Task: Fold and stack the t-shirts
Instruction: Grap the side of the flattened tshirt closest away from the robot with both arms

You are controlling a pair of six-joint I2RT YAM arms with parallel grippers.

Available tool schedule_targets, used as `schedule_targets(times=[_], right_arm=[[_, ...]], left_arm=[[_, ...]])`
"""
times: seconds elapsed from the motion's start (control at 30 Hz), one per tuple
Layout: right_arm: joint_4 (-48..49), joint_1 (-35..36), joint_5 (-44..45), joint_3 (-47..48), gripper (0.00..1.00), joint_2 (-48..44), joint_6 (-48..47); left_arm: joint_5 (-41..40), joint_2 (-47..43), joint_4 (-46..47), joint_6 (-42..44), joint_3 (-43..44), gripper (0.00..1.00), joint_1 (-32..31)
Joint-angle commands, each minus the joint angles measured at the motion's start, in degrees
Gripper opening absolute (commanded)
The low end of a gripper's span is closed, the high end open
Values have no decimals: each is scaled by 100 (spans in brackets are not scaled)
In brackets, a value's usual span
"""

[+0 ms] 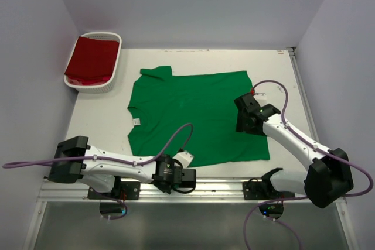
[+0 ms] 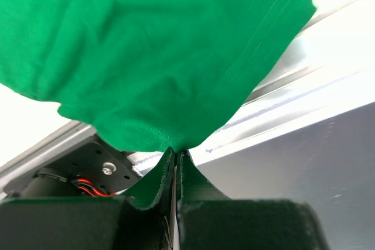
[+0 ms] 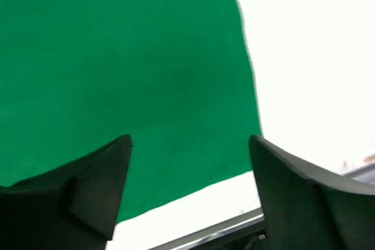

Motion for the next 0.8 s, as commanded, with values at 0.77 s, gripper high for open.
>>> schedule_targets(times=[0.77], right_arm=[[-55, -1261, 397, -1181, 75, -744, 3114]], left_arm=[[-1000, -412, -221, -660, 38, 0, -22]])
